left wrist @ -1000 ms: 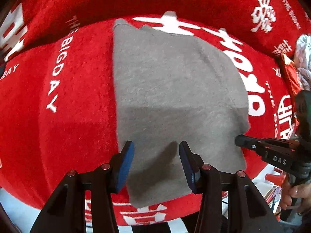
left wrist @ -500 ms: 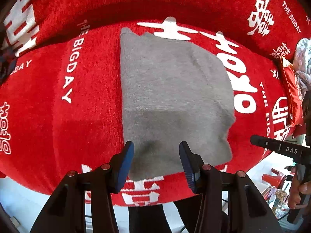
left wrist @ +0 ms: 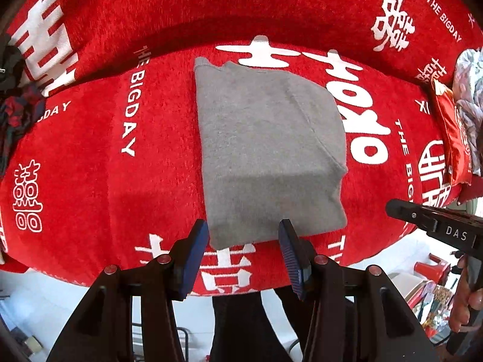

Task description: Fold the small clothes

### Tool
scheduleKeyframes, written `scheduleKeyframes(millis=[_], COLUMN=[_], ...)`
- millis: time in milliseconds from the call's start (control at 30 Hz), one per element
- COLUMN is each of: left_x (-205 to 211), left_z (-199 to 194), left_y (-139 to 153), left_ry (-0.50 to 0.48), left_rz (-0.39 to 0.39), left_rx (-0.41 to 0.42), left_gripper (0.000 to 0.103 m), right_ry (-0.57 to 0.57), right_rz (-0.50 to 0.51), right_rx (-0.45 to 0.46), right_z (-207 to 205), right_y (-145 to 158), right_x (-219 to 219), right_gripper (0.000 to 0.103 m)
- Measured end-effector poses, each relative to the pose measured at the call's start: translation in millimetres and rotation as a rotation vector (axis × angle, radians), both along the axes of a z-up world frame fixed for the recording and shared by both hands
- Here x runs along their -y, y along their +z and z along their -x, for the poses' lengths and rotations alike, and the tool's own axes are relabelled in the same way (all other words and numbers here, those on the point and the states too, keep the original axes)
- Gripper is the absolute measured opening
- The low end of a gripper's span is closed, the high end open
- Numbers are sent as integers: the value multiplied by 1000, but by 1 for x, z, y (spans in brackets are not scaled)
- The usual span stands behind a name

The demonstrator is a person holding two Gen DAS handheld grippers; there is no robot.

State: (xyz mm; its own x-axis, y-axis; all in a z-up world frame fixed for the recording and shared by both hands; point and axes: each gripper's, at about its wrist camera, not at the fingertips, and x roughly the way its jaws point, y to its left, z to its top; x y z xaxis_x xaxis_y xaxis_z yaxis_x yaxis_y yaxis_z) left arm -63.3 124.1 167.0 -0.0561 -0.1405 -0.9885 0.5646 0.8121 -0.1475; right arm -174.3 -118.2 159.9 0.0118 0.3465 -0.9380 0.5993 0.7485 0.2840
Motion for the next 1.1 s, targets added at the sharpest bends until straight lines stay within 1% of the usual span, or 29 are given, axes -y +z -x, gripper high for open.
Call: scheduleKeyframes(millis=[200,300,333,367,400,467,500,533,567,600,767,800,833,867,900,1000,1067,1100], left_x=[0,0,0,0,-1,-3,-2,-2,-2,-3,-5,-5,-5,-4,-4,-1,0,1], left_z=[3,-1,-4,-5,-7,-10,-12,-14,-16,-18,-25,-25,-25,-24,-23,-22,-22,-22], left_y=[17,27,31,33,37,44,47,48,49,50,53,54,54,54,55,55,55,55], left_ry=[-24,-15,-6,1,17,38,42,46,52,62,94,97,97,95,94,86,82,80], left_rz=[4,12,14,14,17,30,27,24,23,24,35,35,30,25,21,-1,-10,-20], left_rx=[11,24,29,32,47,85,96,99,100,100,102,105,110,114,116,129,131,137], left_gripper=[50,50,53,74,91,92,92,92,92,92,92,92,92,93,102,103,103,103], right_ry=[60,70,72,73,74,79,80,81,80,76,76,75,72,69,62,57,62,66], right_rz=[30,40,45,51,59,71,77,83,90,102,129,135,147,156,168,197,219,234], right_rx=[-19,-17,-16,-14,-9,0,3,6,11,20,35,37,42,47,55,58,61,59], right_z=[-10,-17,-19,-22,-25,-31,-33,-35,-37,-40,-46,-47,-47,-47,-47,-47,-47,-47], right_y=[14,19,21,23,26,31,34,36,38,42,50,52,54,56,58,61,62,64], right_x=[-13,-14,-14,-14,-14,-13,-12,-12,-11,-11,-10,-9,-9,-10,-9,-8,-8,-8], right_gripper=[4,4,4,4,4,5,12,31,43,59,62,68,77,81,82,84,88,92])
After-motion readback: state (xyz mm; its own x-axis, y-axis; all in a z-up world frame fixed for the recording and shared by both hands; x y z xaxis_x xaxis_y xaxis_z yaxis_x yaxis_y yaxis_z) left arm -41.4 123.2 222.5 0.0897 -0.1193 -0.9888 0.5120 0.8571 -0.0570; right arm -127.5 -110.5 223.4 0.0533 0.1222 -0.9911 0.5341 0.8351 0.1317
